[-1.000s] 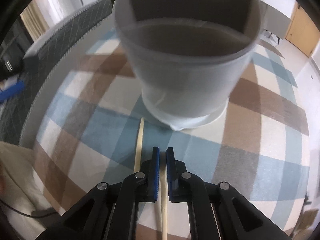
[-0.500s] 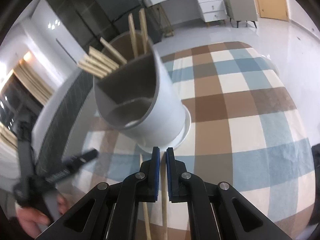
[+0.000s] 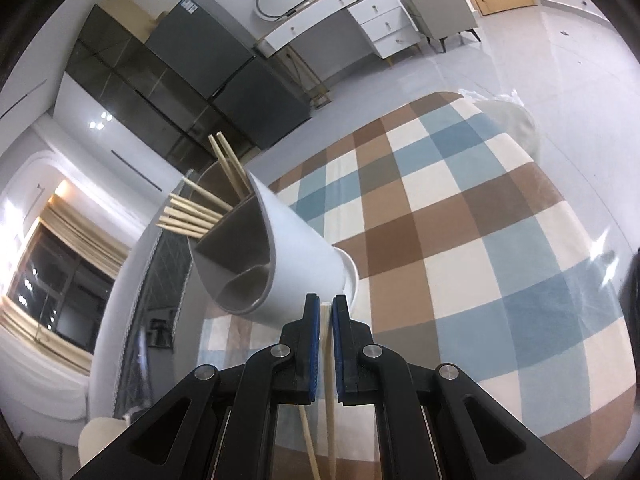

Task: Organize utensils
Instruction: 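Hold the chopstick up with the right gripper while the left gripper pinches the last chopstick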

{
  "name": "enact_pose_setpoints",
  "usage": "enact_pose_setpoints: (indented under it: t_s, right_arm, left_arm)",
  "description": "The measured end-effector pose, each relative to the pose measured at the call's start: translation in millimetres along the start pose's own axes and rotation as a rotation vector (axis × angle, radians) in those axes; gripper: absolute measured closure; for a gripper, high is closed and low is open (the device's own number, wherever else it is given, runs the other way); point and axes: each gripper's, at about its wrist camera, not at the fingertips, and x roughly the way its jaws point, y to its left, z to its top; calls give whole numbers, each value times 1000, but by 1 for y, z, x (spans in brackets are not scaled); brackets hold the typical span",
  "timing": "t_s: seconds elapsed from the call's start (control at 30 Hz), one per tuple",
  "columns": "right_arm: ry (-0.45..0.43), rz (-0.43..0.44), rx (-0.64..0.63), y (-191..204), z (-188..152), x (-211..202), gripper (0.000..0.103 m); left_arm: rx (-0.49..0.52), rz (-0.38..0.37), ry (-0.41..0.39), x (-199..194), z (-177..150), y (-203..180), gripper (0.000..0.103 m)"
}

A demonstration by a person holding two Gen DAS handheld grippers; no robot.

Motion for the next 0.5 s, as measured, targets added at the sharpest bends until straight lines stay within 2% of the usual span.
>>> enact_pose_setpoints:
  t_s: [0.17,0.27,0.33,0.37,0.43,0.5]
  right_arm:
    - [0,15,6,-2,2,-2,97]
    - [0,19,0,-1,2,-3,97]
    - [-1,18,1,-2,3,-4,97]
    - [-2,18,3,-2,3,-4,97]
    - [-5,15,4,-2,3,-5,97]
    - [-4,14,3,-1,3,-5,97]
  left_arm:
    - [33,51,-14,2,2,-13,32]
    - [63,99,-32,1,0,-22,50]
    - [96,150,-45,0,-2,-28,71]
    - [110,155,-49,0,-3,-30,76]
    - [132,142,-46,-1,-6,-35,96]
    - [148,133,-41,-2,-10,-38,99]
